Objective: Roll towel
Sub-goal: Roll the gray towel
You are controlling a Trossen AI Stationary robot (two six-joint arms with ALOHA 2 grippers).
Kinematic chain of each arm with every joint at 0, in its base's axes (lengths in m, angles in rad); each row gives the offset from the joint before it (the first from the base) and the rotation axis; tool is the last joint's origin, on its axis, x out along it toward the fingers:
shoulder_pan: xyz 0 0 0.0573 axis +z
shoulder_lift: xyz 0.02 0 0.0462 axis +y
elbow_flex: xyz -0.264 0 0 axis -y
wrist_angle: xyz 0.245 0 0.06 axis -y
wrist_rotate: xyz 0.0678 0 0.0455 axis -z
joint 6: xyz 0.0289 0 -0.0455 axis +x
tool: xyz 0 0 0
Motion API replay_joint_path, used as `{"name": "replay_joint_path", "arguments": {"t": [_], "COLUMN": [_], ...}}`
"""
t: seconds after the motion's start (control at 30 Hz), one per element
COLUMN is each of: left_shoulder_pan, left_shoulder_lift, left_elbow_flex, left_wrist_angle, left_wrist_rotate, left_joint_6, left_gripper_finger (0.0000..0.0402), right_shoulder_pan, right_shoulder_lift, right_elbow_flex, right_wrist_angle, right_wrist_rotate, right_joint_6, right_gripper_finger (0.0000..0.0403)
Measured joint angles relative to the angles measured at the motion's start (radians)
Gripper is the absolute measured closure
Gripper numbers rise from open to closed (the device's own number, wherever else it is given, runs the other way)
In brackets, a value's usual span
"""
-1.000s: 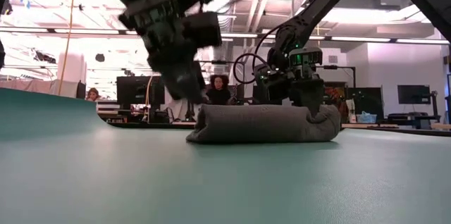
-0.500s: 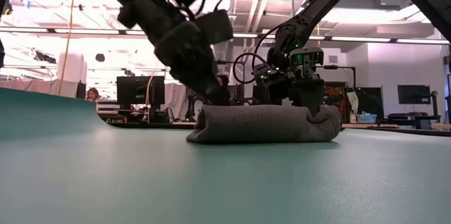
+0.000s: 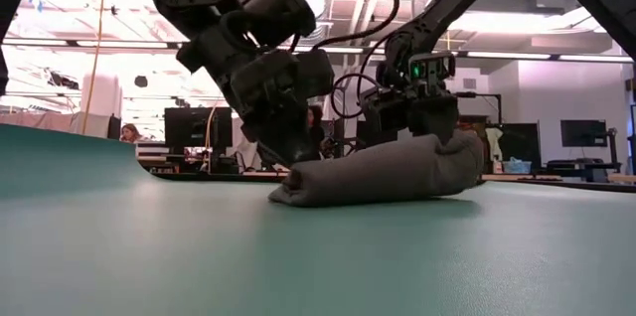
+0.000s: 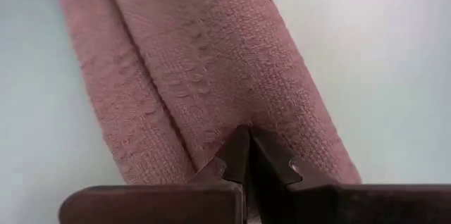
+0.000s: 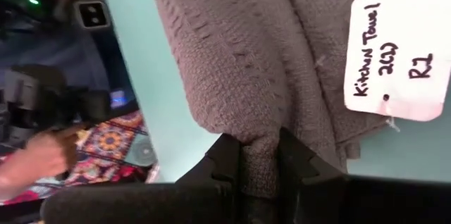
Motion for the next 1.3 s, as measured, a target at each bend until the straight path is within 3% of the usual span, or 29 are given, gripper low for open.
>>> {"name": "replay_joint_path", "arguments": {"t": [0.23, 0.4, 0.8, 0.97, 1.2, 1.3], "left_shoulder_pan": [0.035, 0.029, 0.026, 0.025, 0.013, -0.005], "left_shoulder_lift": [0.034, 0.031, 0.033, 0.033, 0.021, -0.047], "left_elbow_flex": [0.000, 0.000, -0.002, -0.002, -0.003, -0.001], "left_wrist_angle": [0.016, 0.026, 0.029, 0.023, -0.007, -0.026], "left_wrist_rotate": [0.246, 0.253, 0.268, 0.277, 0.434, 0.400], "left_joint_6": [-0.088, -0.058, -0.075, -0.077, -0.195, -0.226], "left_gripper_finger": [0.0401, 0.0401, 0.0402, 0.0401, 0.0401, 0.0402], "right_shoulder_pan": [-0.010, -0.010, 0.003, 0.000, -0.012, -0.017], "right_shoulder_lift": [0.001, 0.002, 0.000, 0.000, 0.000, 0.000], "right_elbow_flex": [0.019, 0.017, 0.017, 0.017, 0.004, -0.006], "right_wrist_angle": [0.007, 0.063, 0.267, 0.324, 0.336, 0.336], "right_wrist_rotate": [0.003, 0.020, 0.091, 0.089, 0.099, 0.107], "right_joint_6": [0.040, 0.090, 0.459, 0.540, 0.617, 0.626], "right_gripper_finger": [0.0341, 0.0341, 0.0341, 0.0341, 0.0341, 0.0341]}}
